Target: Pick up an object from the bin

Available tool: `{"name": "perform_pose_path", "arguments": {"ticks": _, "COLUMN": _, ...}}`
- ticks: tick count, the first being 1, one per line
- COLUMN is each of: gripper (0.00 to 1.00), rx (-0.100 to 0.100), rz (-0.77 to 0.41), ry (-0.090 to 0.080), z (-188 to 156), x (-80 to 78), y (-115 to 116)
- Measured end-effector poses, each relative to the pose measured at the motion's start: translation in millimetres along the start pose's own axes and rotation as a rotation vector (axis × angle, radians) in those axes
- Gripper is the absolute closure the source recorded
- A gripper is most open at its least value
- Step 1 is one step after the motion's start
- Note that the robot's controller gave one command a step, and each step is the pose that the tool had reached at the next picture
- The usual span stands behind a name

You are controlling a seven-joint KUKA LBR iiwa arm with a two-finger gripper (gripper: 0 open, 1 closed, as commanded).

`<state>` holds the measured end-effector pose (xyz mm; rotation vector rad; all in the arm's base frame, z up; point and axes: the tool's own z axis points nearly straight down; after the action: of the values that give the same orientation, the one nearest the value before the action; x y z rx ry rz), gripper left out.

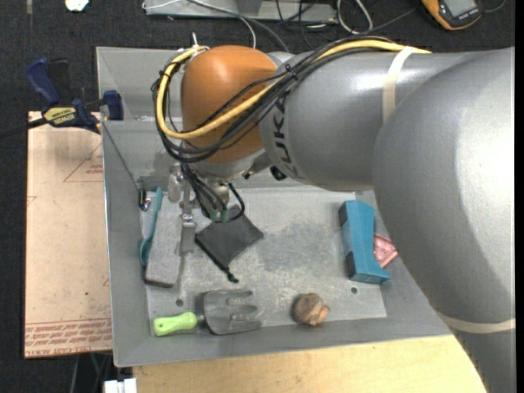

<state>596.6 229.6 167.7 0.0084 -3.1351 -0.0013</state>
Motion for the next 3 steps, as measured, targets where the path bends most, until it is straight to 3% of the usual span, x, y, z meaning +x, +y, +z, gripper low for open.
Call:
{"name": "perform_pose_path", "arguments": {"ticks": 1, "gripper": 0.00, "rx": -0.002, "rz": 0.004, "ry": -0.007, "z": -5.2, "x": -1.9, "y": -1.1}}
{"name": "perform_pose_path", "arguments": {"ticks": 2, "gripper": 0.00, "rx": -0.003, "rz": -0.177, "ry": -0.014, "z": 43.3, "x": -12.9, "y": -39.7}}
{"name": "perform_pose_path", "arguments": {"ticks": 3, "gripper": 0.00, "rx": 0.000, "rz": -0.361, "ry": -0.011, "z": 41.5, "x": -3.0, "y": -96.2}}
